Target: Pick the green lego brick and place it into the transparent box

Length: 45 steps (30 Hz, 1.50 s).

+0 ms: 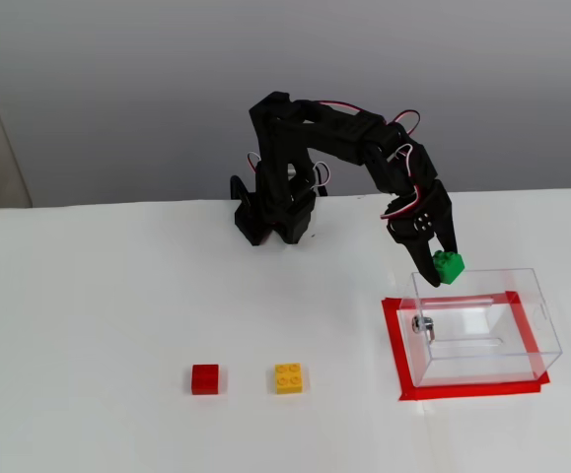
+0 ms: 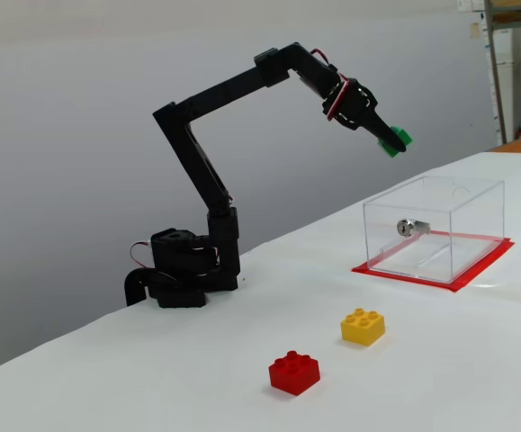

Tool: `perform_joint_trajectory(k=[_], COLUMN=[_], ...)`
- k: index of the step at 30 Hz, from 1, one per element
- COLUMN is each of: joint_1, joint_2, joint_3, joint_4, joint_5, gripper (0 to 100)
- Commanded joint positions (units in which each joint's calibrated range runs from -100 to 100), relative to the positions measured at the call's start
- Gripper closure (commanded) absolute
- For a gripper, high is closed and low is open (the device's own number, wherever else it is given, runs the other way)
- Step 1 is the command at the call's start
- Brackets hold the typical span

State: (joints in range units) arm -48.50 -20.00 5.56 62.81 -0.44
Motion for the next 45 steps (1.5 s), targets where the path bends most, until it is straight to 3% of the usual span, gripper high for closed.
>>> perform_joint_trajectory(k=[1,20,33,40,45], joint_1=[-1.3,-7.3,-7.5,-7.5,-7.5], joint_2=[3.9,29.3,31.1,30.3,30.3], joint_3=[-6.5,-28.5,-29.2,-26.2,-26.3], joint_4=[-0.6,-0.1,0.2,-0.4,-0.4], joint_5=[-0.1,0.3,0.3,-0.1,-0.1], gripper=[88,87,87,67,70])
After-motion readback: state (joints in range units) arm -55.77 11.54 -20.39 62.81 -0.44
